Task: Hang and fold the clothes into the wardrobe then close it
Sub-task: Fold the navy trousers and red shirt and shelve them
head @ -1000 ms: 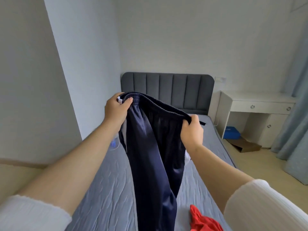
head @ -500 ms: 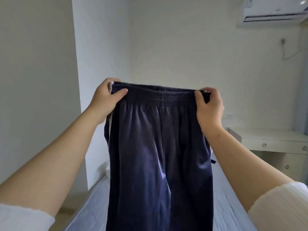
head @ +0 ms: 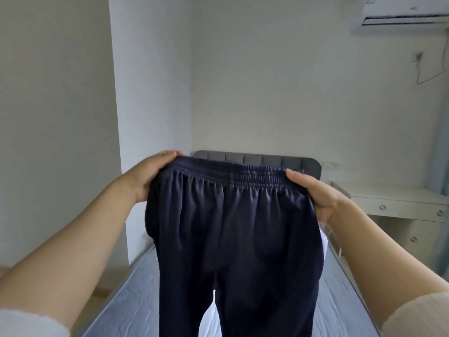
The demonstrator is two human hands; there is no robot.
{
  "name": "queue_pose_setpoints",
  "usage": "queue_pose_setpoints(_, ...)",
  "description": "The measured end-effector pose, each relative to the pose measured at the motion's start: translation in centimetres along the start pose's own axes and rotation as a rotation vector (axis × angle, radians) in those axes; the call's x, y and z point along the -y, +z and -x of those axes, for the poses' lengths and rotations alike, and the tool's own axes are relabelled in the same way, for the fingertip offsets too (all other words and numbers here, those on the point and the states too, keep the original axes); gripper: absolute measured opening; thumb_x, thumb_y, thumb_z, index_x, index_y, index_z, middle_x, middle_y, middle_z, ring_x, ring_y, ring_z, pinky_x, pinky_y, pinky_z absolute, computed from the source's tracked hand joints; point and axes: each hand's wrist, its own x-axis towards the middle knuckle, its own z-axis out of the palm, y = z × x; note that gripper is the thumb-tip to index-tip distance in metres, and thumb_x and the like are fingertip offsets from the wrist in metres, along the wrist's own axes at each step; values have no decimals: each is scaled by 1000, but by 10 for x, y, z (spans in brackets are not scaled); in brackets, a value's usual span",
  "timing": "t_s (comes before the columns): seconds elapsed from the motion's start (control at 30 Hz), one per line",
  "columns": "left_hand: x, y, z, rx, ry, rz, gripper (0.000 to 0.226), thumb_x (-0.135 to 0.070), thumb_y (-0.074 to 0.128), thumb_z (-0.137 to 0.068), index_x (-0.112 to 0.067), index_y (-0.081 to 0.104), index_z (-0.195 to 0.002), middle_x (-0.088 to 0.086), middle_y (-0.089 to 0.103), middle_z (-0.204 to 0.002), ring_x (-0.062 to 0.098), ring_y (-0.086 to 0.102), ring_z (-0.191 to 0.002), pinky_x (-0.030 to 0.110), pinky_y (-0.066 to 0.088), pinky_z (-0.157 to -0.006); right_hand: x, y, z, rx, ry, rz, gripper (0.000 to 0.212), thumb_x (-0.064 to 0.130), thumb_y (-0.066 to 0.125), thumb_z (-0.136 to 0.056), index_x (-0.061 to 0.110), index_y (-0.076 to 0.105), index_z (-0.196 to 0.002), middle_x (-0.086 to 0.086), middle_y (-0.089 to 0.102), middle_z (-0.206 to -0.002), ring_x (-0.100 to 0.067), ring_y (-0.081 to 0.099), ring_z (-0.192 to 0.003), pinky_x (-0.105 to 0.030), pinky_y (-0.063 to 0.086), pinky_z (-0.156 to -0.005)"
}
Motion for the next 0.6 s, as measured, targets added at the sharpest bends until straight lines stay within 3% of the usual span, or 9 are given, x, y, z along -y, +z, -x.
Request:
queue_pose_setpoints(0.07, 19, 5, 2, -36, -241, -86, 26, -29, 45, -97, -16, 63, -82, 3, 69, -68, 16, 64, -61, 27, 51, -65, -12, -1, 1, -119, 183, -17, 28, 30, 60, -81, 6, 73, -82, -10, 74, -80, -20, 71, -66, -29, 57, -56)
queue_pose_setpoints(0.17, 47, 15, 8, -117, -404, -115, 25, -25, 48, -97, -8, 60, -82, 7, 68, -58, 16, 64, -47, 24, 53, -47, -38, -2, 2, -289, 344, -26, 24, 26, 56, -90, 4, 65, -88, -10, 72, -74, -24, 68, -64, -34, 52, -64)
queue_pose_setpoints(0.23, 64, 19, 10, -176, -359, -162, 18, -22, 52, -95, -8, 59, -87, 9, 69, -65, 18, 64, -50, 23, 51, -44, -53, -2, 4, -354, 371, -2, 20, 23, 59, -89, 4, 65, -90, -11, 71, -79, -25, 64, -70, -35, 50, -65)
queue_pose_setpoints(0.3, 78, 18, 12, -165, -272, -384, 14, -25, 60, -90, -12, 57, -90, 8, 65, -88, 17, 60, -67, 22, 49, -54, -62, -4, 6, -387, 337, 50, 15, 19, 62, -86, 5, 66, -91, -10, 70, -83, -23, 64, -72, -33, 52, -63)
queue_pose_setpoints(0.37, 88, 14, 17, -38, -185, -635, 19, -32, 69, -82, -24, 58, -95, -2, 57, -105, 13, 53, -90, 24, 43, -72, -68, -6, 7, -396, 271, 131, 8, 13, 63, -86, 6, 66, -89, -9, 71, -82, -21, 66, -72, -31, 52, -59)
queue_pose_setpoints(0.43, 95, 12, 26, 142, -149, -821, 39, -34, 76, -74, -38, 55, -107, -9, 51, -114, 9, 46, -106, 23, 37, -84, -74, -7, 9, -434, 215, 201, 4, 10, 65, -84, 7, 64, -83, -11, 70, -83, -23, 65, -72, -30, 52, -60)
queue_pose_setpoints(0.5, 99, 15, 31, 251, -132, -1037, 51, -32, 80, -68, -42, 55, -112, -11, 53, -111, 7, 48, -106, 21, 39, -87, -81, -8, 11, -469, 186, 247, 9, 11, 67, -84, 6, 62, -79, -13, 68, -82, -24, 64, -72, -29, 51, -58)
queue_pose_setpoints(0.6, 104, 23, 32, 202, -130, -1125, 23, -28, 75, -71, -36, 62, -87, -9, 63, -91, 9, 58, -84, 25, 48, -79, -91, -5, 14, -464, 200, 279, 12, 15, 67, -84, 4, 63, -84, -12, 68, -83, -23, 65, -71, -28, 51, -55)
